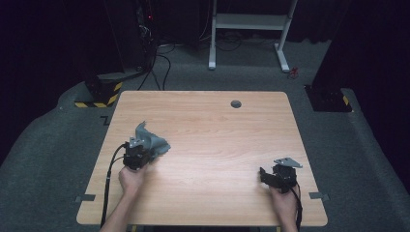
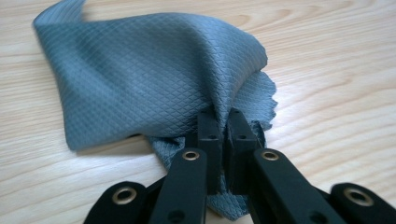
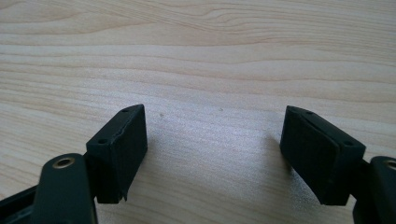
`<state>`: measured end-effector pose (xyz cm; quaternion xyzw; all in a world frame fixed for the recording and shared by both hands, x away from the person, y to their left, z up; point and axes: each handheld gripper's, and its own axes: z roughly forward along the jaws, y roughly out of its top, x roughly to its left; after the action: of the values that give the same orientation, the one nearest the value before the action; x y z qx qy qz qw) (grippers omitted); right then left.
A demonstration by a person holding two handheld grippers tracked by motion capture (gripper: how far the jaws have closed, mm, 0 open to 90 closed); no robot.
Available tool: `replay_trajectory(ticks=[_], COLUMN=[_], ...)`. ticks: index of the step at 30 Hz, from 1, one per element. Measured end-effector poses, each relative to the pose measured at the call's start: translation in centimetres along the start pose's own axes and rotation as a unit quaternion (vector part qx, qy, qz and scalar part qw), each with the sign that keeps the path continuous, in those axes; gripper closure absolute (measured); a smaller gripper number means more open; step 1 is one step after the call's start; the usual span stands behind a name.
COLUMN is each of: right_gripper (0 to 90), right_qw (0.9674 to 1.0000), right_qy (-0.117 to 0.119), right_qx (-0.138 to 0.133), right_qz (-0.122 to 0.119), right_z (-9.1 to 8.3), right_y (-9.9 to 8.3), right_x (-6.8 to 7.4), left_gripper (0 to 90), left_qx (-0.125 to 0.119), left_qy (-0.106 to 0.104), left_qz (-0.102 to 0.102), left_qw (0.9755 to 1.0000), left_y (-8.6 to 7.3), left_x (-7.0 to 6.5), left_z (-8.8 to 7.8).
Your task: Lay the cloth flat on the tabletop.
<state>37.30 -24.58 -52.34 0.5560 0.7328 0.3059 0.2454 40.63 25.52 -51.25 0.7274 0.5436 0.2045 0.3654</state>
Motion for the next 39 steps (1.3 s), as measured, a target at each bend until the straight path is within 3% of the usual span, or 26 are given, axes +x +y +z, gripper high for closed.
replay_trajectory(ticks=[15,25,33,39], right_gripper=[22.9,23.0,23.0,23.0], right_qw=[1.0000,1.0000,1.0000,1.0000], right_qy=[0.000,0.000,0.000,0.000], right_qx=[0.000,-0.001,0.000,0.000], right_qz=[0.000,-0.001,0.000,0.000], right_z=[0.0,0.0,0.0,0.0], right_y=[0.0,0.0,0.0,0.0], right_x=[0.0,0.0,0.0,0.0], left_gripper=[87.2,87.2,87.2,87.2], left_qx=[-0.001,0.004,0.006,0.014], left_qy=[-0.049,-0.073,-0.093,-0.113], left_qz=[0.049,0.064,0.088,0.115], left_qw=[0.9976,0.9953,0.9917,0.9869], left_y=[0.8,1.1,2.1,2.7], left_x=[-3.4,-5.1,-7.0,-9.0], left_z=[0.1,0.5,0.7,1.4])
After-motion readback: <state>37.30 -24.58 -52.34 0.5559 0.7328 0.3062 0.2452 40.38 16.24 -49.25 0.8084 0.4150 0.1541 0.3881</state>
